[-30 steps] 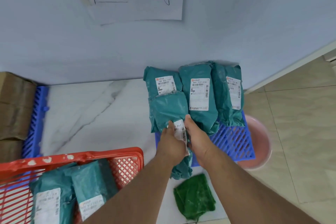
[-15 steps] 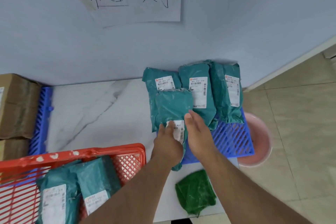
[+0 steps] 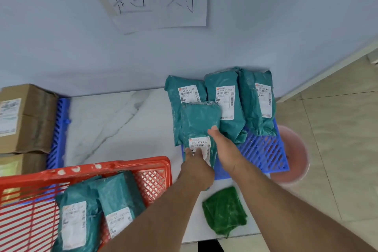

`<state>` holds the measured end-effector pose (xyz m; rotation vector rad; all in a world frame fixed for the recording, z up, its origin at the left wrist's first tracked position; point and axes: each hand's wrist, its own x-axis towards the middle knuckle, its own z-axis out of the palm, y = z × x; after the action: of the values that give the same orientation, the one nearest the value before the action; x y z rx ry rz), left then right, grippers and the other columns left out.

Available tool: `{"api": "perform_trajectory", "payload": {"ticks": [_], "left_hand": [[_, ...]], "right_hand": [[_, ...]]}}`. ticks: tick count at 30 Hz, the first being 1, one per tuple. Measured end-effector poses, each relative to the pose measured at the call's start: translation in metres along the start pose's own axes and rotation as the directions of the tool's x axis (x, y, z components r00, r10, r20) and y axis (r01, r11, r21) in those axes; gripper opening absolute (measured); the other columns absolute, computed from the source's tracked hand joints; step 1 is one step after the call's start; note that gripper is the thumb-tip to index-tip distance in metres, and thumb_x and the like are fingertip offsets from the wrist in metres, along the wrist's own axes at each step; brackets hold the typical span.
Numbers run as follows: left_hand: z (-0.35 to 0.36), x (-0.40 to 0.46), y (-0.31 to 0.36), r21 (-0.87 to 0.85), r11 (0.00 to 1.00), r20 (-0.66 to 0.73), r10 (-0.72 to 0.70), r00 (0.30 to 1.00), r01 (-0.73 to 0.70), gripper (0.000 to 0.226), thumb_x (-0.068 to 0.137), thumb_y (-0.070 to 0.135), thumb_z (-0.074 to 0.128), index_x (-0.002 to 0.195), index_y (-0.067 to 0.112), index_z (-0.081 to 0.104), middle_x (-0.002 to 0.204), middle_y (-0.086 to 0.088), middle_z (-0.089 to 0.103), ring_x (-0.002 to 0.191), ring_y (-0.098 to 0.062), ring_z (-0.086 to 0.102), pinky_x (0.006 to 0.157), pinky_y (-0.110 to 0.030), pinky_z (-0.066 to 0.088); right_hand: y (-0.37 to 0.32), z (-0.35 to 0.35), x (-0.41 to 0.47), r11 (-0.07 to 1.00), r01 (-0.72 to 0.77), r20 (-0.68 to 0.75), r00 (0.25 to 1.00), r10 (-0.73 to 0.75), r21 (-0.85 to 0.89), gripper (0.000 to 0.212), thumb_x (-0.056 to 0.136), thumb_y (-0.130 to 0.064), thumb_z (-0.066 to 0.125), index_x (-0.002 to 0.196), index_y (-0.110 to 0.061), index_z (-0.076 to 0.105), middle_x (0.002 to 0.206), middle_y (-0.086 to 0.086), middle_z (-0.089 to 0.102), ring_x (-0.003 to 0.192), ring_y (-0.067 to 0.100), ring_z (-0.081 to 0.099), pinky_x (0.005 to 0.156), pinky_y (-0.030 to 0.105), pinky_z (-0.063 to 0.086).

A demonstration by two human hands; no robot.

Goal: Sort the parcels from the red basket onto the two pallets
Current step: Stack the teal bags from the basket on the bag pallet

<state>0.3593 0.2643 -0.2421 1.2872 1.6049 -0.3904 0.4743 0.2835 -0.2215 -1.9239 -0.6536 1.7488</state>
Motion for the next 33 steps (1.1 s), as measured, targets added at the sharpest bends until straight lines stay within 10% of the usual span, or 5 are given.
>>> {"api": "perform_trajectory", "payload": {"ticks": [6,13,18,26,33], "left_hand": [[-0.034,-0.112,-0.033,-0.437,0.874,-0.123,0.178,0.976,-0.215,0.047,0.105,0.007,0.049,0.151,0.02,0.047,0.133,0.007,0.059,0.103,0.014,0.064,0.086,-0.016,0.057],[-0.076,-0.182,-0.151,-0.684,0.704,-0.293,-0.023,0.956,-0.193,0.035,0.105,0.0,0.053,0.132,0.022,0.059,0.081,0.009,0.065,0.048,0.008,0.058,0.052,-0.007,0.043],[-0.093,-0.17,-0.249,-0.723,0.681,-0.12,-0.289,0.95,0.116,0.046,0.104,0.027,0.06,0.149,0.023,0.051,0.137,-0.003,0.066,0.083,-0.016,0.069,0.063,-0.025,0.046],[-0.077,-0.141,-0.314,-0.573,0.777,0.068,-0.271,0.96,0.26,0.038,0.104,0.015,0.053,0.141,0.017,0.057,0.13,-0.015,0.068,0.105,-0.03,0.064,0.082,-0.036,0.048],[-0.041,-0.083,-0.33,-0.614,0.727,0.18,-0.251,0.951,0.308,0.047,0.096,0.019,0.061,0.143,0.02,0.059,0.143,-0.002,0.066,0.118,-0.029,0.066,0.098,-0.037,0.051]], "right_hand": [[0.002,0.001,-0.082,0.969,0.045,-0.034,0.999,-0.038,0.241,0.071,0.111,-0.059,0.025,0.159,-0.012,0.046,0.165,0.003,0.049,0.144,0.015,0.049,0.128,0.037,0.031],[-0.017,0.091,-0.176,0.951,0.101,0.051,0.991,-0.121,0.293,0.069,0.094,-0.068,0.032,0.133,-0.021,0.064,0.142,0.003,0.068,0.132,0.015,0.064,0.121,0.038,0.042],[0.017,0.184,-0.183,0.998,-0.02,0.14,0.99,0.012,0.055,0.087,0.096,-0.078,0.032,0.154,-0.016,0.053,0.156,0.002,0.059,0.14,0.015,0.057,0.125,0.038,0.037],[0.082,0.244,-0.146,0.953,-0.262,-0.004,0.964,0.264,-0.153,0.05,0.115,-0.047,0.035,0.122,-0.011,0.069,0.124,0.009,0.071,0.084,0.01,0.058,0.095,0.034,0.045],[0.121,0.266,-0.085,0.913,-0.299,-0.04,0.953,0.3,-0.277,0.054,0.111,-0.039,0.043,0.133,0.005,0.064,0.138,0.033,0.064,0.129,0.049,0.062,0.111,0.056,0.051]]}}
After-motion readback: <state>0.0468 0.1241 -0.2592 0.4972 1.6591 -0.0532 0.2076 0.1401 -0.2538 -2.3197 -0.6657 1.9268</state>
